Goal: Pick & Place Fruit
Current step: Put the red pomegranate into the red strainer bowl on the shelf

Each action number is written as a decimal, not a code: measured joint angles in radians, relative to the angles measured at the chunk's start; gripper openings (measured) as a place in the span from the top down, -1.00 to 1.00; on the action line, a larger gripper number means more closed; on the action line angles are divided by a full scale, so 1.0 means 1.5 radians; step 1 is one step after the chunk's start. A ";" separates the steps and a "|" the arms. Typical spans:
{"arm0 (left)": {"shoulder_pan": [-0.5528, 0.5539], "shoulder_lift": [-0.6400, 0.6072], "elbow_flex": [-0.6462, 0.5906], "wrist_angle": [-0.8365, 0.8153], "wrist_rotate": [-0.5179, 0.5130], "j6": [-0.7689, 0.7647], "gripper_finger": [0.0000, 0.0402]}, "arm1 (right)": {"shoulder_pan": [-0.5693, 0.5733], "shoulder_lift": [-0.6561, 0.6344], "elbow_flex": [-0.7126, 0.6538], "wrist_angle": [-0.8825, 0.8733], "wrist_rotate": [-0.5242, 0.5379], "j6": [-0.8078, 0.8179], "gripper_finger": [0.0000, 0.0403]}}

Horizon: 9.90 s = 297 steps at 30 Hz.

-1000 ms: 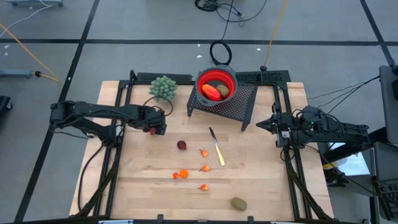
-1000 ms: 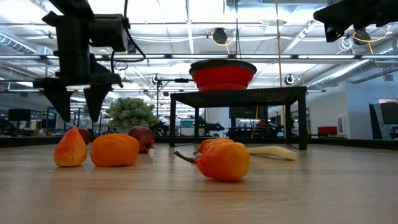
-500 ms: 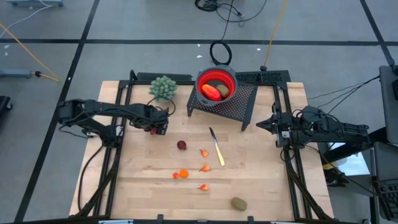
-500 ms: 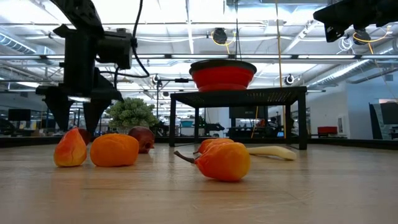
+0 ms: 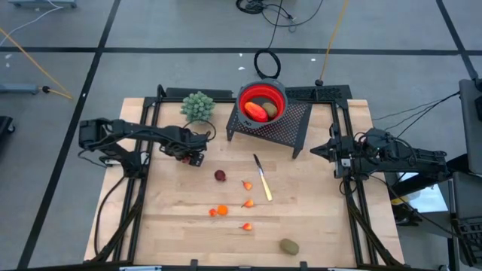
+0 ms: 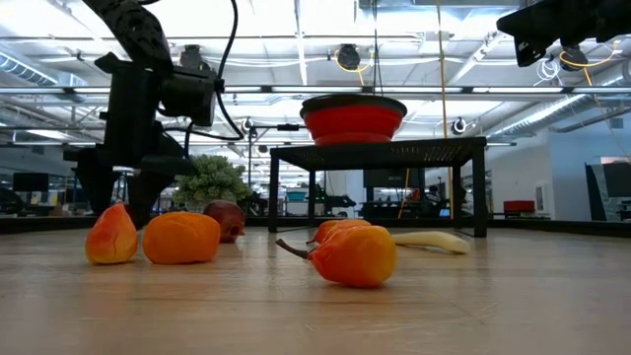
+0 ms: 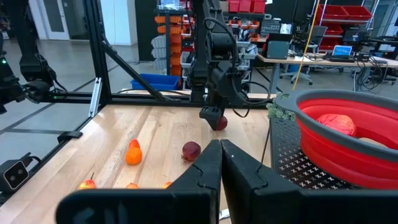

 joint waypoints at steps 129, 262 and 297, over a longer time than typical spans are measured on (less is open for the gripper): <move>-0.324 -0.337 0.000 1.057 -0.167 0.584 0.03 | 0.000 0.000 0.000 0.000 0.003 -0.003 0.98; -0.125 0.060 0.570 0.217 0.002 0.368 -0.01 | 0.000 0.000 0.000 -0.001 0.000 -0.005 0.98; -0.287 0.100 0.570 -0.169 -0.104 -0.308 0.10 | 0.000 0.000 0.000 0.000 0.000 -0.005 0.98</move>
